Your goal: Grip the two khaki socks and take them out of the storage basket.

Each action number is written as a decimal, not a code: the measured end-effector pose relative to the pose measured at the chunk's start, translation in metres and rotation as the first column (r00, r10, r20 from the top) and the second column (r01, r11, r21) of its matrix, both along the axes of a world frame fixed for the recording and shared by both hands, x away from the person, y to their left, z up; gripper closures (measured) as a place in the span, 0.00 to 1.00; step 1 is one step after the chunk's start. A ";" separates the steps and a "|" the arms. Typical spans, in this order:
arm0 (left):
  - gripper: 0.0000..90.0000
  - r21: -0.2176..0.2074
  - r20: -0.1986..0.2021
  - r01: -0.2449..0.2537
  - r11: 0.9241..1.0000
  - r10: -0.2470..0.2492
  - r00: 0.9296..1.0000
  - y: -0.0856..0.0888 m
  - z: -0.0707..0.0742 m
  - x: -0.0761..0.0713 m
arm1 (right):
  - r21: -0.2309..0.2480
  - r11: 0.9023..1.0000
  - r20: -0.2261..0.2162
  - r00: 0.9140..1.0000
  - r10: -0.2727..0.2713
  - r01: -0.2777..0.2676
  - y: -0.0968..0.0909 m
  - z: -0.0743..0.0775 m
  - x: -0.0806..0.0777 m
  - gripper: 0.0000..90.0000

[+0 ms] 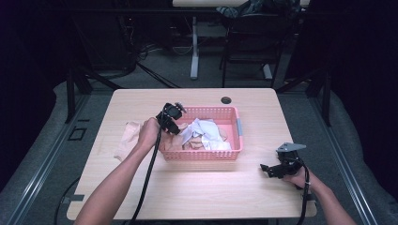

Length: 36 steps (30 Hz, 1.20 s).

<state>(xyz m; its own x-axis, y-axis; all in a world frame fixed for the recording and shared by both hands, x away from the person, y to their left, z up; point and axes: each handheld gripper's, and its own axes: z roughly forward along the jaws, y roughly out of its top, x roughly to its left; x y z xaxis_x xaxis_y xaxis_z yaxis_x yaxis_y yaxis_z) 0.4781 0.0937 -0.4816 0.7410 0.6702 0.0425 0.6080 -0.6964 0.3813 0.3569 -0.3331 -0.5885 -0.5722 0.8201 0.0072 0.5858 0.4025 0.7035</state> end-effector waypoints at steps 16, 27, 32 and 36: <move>0.96 -0.109 0.065 0.002 0.994 0.005 0.998 0.010 0.048 -0.005 | -0.001 1.000 0.000 1.000 -0.001 0.001 0.000 0.000 0.000 0.00; 0.96 -0.138 0.108 -0.006 0.990 0.021 0.994 0.021 0.081 -0.005 | 0.002 1.000 0.001 1.000 0.000 0.000 0.000 0.000 0.000 0.00; 0.96 -0.153 0.124 -0.003 0.988 0.023 0.992 0.028 0.095 -0.006 | 0.000 1.000 0.002 1.000 -0.001 0.001 0.000 0.000 0.000 0.00; 0.96 -0.158 0.131 -0.009 0.987 0.030 0.991 0.032 0.100 -0.005 | -0.001 1.000 0.003 1.000 0.002 -0.002 0.000 0.000 0.001 0.00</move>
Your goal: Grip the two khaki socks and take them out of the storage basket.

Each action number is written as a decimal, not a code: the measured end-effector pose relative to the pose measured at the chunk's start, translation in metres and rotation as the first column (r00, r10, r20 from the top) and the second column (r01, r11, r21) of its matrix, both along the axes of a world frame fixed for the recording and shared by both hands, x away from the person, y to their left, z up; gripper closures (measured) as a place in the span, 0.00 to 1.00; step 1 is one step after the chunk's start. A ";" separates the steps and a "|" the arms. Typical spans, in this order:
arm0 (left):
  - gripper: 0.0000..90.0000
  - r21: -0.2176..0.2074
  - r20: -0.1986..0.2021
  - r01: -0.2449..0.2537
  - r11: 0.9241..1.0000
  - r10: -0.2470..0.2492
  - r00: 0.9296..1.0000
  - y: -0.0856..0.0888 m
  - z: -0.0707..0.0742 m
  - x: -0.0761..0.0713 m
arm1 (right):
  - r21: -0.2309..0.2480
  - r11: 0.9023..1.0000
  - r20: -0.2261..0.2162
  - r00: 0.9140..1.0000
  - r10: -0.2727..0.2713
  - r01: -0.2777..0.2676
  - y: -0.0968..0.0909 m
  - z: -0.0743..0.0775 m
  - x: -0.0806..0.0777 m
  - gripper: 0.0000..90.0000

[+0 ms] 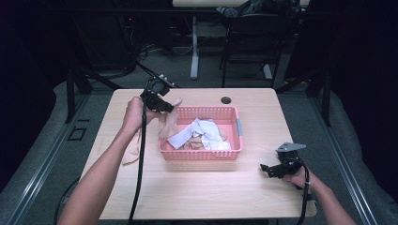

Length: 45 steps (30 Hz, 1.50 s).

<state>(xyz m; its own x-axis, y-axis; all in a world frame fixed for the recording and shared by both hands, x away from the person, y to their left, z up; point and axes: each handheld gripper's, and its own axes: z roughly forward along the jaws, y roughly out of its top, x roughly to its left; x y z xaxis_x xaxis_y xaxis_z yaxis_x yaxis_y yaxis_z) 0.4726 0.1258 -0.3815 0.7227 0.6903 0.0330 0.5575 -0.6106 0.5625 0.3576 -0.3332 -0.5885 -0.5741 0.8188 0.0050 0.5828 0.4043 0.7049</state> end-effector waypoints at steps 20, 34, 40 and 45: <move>0.96 -0.053 0.037 -0.085 0.995 0.087 0.996 0.055 0.022 -0.012 | 0.001 1.000 -0.002 1.000 -0.002 0.002 0.000 0.000 -0.001 0.00; 0.96 -0.045 -0.013 -0.196 0.980 0.195 0.981 0.111 -0.001 -0.015 | 0.001 1.000 -0.002 1.000 -0.004 0.004 0.000 0.000 -0.001 0.00; 0.96 -0.050 -0.059 -0.246 0.968 0.243 0.968 0.132 -0.020 -0.015 | 0.000 1.000 -0.001 1.000 -0.007 0.007 0.000 0.000 -0.001 0.00; 0.96 -0.054 -0.091 -0.274 0.960 0.268 0.959 0.143 -0.038 -0.015 | 0.001 1.000 -0.001 1.000 -0.007 0.007 0.000 0.000 -0.001 0.00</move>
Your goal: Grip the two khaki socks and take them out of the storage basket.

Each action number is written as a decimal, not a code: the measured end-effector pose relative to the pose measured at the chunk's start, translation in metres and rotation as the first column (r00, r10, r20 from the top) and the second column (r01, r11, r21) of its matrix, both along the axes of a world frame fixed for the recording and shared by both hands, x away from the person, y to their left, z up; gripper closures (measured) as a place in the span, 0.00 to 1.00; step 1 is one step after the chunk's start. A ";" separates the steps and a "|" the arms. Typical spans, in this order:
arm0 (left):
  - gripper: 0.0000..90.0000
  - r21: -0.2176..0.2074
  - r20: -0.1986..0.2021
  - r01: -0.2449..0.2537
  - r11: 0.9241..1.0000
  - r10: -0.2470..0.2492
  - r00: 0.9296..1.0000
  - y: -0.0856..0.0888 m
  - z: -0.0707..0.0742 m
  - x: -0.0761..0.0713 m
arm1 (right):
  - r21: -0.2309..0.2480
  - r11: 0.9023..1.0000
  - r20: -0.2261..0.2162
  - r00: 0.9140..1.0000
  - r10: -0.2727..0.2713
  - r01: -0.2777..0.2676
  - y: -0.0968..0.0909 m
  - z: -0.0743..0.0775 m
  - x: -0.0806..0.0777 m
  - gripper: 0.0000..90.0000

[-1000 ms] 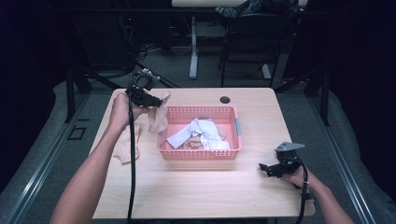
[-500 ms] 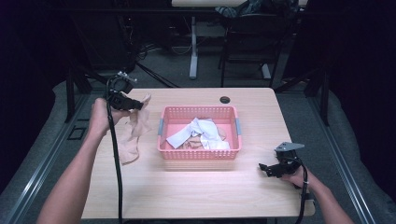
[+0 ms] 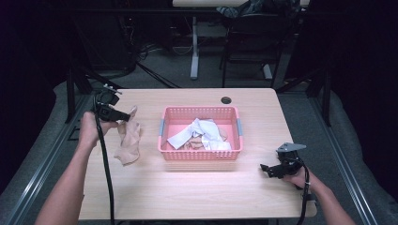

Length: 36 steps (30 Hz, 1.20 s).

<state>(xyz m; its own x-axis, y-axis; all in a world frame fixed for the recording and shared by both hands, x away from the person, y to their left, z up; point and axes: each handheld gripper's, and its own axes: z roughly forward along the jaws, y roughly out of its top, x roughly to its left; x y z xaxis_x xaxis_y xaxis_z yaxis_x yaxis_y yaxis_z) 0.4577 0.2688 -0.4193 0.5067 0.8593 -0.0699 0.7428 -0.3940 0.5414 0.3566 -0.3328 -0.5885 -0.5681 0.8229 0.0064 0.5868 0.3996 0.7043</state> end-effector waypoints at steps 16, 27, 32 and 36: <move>0.95 0.027 -0.111 -0.064 0.998 0.066 0.992 0.004 -0.067 0.018 | 0.001 1.000 0.001 1.000 0.000 0.000 0.000 0.000 0.000 0.00; 0.42 0.018 -0.103 -0.156 0.988 0.157 0.982 0.006 -0.087 0.024 | 0.001 1.000 0.000 1.000 -0.001 0.001 0.000 0.000 0.000 0.00; 0.20 0.017 -0.038 -0.191 0.981 0.192 0.981 0.009 -0.075 0.004 | 0.000 1.000 0.000 1.000 -0.001 0.001 0.000 0.000 0.000 0.00; 0.17 0.011 -0.006 -0.175 0.985 0.175 0.985 0.010 -0.067 -0.019 | 0.001 1.000 0.000 1.000 -0.001 0.001 0.000 0.000 0.000 0.00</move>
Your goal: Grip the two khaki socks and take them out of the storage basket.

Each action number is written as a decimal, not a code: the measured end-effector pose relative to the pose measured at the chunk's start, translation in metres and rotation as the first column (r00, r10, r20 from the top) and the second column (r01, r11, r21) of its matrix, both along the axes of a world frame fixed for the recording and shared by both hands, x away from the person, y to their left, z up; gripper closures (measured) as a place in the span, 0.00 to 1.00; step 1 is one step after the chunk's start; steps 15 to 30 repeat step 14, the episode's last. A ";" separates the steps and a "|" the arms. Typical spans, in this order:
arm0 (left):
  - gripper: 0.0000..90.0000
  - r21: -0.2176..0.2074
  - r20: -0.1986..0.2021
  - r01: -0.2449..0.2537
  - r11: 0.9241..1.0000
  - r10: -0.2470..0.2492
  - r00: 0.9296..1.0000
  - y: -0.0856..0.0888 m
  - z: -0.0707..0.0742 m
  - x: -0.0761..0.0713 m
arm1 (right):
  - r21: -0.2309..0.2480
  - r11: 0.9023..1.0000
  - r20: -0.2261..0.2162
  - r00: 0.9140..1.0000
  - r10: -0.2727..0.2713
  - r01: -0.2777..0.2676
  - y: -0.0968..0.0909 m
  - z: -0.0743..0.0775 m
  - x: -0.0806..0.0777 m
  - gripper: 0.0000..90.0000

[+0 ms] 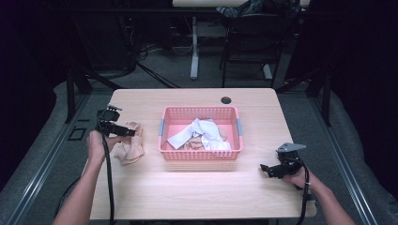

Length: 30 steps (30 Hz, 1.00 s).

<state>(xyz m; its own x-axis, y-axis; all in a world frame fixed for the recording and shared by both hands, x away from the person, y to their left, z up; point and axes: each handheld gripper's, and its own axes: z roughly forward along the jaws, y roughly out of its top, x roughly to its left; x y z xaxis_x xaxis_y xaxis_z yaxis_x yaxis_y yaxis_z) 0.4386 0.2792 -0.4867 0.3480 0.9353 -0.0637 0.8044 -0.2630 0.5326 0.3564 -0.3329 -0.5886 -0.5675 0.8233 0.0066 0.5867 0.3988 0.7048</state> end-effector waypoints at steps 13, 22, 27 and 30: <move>0.00 0.135 0.020 -0.024 0.991 0.021 1.000 0.007 -0.032 -0.069 | 0.000 1.000 0.000 1.000 -0.001 0.001 0.000 0.000 0.000 0.00; 0.00 0.121 0.028 -0.029 0.992 0.026 0.999 0.009 -0.037 -0.073 | 0.000 1.000 0.000 1.000 -0.002 0.002 0.000 0.000 0.000 0.00; 0.00 0.121 0.028 -0.029 0.992 0.026 0.999 0.009 -0.037 -0.073 | 0.000 1.000 0.000 1.000 -0.002 0.002 0.000 0.000 0.000 0.00; 0.00 0.121 0.028 -0.029 0.992 0.026 0.999 0.009 -0.037 -0.073 | 0.000 1.000 0.000 1.000 -0.002 0.002 0.000 0.000 0.000 0.00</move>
